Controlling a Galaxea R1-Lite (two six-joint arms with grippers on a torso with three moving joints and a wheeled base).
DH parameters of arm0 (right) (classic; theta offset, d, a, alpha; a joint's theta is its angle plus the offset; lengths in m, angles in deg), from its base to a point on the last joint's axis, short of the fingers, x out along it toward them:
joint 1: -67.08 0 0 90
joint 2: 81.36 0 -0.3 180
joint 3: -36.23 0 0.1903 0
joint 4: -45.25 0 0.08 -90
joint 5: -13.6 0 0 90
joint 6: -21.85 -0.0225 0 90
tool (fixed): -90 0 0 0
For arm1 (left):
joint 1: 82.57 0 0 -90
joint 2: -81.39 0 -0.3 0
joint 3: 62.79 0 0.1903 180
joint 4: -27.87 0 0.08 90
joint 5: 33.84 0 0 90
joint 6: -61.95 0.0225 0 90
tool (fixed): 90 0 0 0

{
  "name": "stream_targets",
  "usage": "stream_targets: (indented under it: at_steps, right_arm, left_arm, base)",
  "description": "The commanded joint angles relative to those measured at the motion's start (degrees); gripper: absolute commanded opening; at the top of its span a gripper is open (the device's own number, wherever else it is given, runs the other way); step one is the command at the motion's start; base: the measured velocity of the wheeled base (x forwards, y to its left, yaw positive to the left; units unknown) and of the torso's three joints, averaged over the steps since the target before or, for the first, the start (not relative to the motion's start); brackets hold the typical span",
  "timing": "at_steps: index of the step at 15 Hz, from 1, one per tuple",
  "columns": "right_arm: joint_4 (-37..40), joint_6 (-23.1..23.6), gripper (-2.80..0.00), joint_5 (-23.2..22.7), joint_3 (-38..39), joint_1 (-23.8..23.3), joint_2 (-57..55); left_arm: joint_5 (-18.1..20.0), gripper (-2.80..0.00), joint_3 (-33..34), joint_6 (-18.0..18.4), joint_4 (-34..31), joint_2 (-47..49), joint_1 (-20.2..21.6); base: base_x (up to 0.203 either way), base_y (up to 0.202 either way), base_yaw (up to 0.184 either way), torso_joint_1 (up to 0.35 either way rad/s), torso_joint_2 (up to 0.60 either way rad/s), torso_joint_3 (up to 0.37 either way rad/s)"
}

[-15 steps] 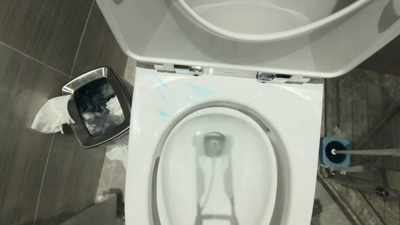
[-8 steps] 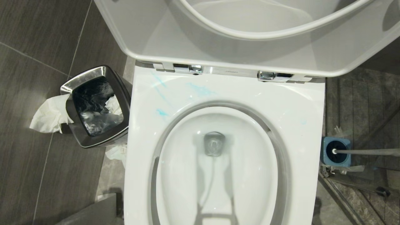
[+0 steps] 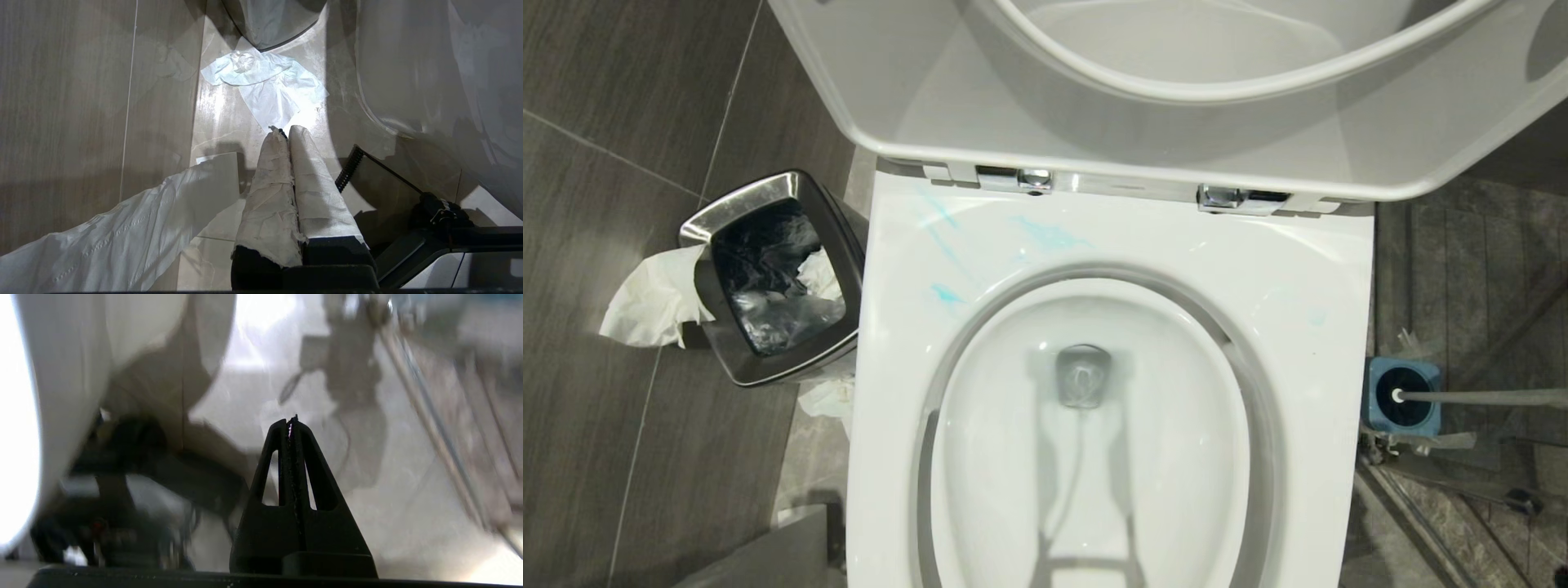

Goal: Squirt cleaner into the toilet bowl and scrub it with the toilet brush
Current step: Pour in the cleaning agent

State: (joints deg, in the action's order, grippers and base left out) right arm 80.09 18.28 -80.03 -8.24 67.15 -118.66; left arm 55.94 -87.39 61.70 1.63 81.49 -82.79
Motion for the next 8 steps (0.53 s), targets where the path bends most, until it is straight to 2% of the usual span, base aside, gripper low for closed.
stream_targets:
  at_steps: [1, 5, 6, 8]
  right_arm:
    - [-23.05, 1.30, -2.80, -0.40, 3.78, 0.05, -15.51]
    - [-58.75, 1.90, -2.80, -1.29, 12.81, -0.01, -31.20]
    - [-64.86, 0.73, -2.80, -1.27, 13.60, -0.04, -32.95]
    - [-67.28, -1.10, -2.80, -1.38, 14.56, -0.07, -32.03]
  left_arm:
    - [-0.04, -2.80, 0.00, -0.02, -0.04, -0.01, -0.04]
    - [-0.04, -2.80, 0.00, -0.02, -0.04, -0.01, -0.04]
    - [-0.04, -2.80, 0.00, -0.02, -0.04, -0.01, -0.04]
    - [-0.04, -2.80, 0.00, -0.02, -0.04, -0.01, -0.04]
  base:
    - [0.000, 0.000, 0.000, 0.000, 0.00, 0.000]
    - [0.000, 0.000, 0.000, 0.000, 0.00, 0.000]
    - [0.000, 0.000, 0.000, 0.000, 0.00, 0.000]
    - [0.000, 0.000, 0.000, 0.000, 0.00, 0.000]
